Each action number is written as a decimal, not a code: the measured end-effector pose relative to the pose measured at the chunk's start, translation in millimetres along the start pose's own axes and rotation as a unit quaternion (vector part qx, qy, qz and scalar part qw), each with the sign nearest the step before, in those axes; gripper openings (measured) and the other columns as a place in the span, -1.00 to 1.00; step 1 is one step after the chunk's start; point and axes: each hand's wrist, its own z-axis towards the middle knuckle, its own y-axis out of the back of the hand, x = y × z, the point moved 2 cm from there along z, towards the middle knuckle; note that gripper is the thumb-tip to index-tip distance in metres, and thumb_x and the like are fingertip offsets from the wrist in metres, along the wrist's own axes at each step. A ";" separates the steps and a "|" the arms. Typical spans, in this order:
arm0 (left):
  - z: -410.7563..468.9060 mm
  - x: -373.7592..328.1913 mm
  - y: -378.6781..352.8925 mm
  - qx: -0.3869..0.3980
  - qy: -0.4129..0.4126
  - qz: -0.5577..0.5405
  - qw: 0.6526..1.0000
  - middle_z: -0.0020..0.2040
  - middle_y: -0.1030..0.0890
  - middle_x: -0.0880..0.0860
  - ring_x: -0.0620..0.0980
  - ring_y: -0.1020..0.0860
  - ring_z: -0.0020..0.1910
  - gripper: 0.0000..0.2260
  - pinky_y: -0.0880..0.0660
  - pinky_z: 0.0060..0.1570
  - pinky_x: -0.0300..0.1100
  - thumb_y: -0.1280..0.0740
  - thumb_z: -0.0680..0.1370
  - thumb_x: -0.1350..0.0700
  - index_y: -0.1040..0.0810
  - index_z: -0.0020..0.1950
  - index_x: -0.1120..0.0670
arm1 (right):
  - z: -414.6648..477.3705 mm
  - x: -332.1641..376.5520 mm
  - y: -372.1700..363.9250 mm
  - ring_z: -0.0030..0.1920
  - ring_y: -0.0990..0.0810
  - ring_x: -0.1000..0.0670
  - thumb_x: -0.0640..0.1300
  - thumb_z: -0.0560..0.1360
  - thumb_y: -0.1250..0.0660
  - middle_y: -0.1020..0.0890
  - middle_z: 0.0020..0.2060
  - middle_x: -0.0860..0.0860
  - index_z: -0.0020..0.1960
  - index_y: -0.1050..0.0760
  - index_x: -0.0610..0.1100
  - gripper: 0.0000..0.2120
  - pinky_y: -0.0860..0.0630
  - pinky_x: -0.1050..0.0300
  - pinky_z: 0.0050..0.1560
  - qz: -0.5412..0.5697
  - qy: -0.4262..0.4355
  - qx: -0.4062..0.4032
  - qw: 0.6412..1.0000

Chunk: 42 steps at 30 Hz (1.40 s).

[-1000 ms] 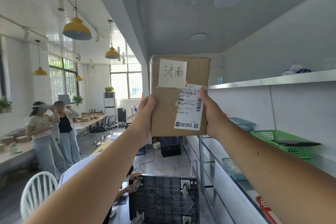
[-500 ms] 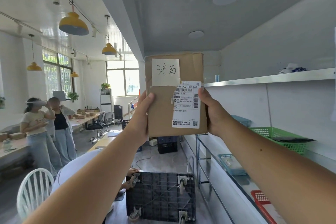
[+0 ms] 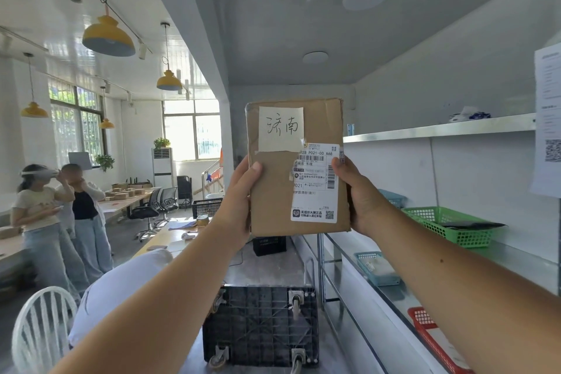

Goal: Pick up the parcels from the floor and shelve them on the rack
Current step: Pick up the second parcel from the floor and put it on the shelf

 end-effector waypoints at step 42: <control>-191.5 125.7 -334.5 0.317 0.247 -0.225 0.887 0.34 -0.72 0.17 0.21 -0.73 0.25 -0.30 -0.72 0.04 0.12 -0.30 0.48 -0.44 -0.69 0.42 0.01 | -415.0 166.5 118.5 0.18 -0.74 -0.20 0.45 0.35 -0.30 -0.75 0.20 -0.12 0.10 -0.78 0.08 -0.41 -0.72 -0.13 -0.01 -0.064 0.035 -0.410 0.909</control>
